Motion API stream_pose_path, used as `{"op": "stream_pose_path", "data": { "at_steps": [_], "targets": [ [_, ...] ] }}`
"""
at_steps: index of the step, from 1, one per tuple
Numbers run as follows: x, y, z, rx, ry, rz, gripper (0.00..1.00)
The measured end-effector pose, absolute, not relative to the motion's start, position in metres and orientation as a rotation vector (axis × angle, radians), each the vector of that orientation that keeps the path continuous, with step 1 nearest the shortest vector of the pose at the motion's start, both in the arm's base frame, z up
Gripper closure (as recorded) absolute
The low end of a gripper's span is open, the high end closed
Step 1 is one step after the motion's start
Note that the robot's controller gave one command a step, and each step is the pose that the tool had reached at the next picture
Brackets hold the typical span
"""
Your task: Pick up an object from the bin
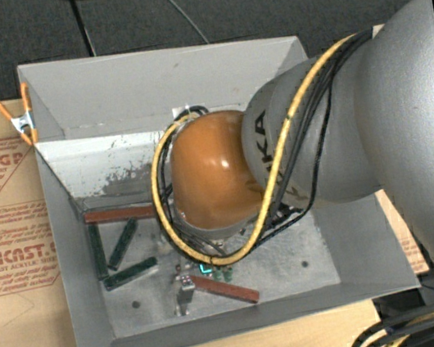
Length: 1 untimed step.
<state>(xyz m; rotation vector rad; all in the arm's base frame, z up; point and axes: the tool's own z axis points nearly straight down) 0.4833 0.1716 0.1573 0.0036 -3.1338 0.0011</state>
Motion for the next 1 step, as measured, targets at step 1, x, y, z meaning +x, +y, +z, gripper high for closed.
{"op": "stream_pose_path", "data": {
  "at_steps": [1],
  "targets": [
    [0.4854,0.171,0.1609,0.001,-3.141,-0.002,0.0]
  ]
}}
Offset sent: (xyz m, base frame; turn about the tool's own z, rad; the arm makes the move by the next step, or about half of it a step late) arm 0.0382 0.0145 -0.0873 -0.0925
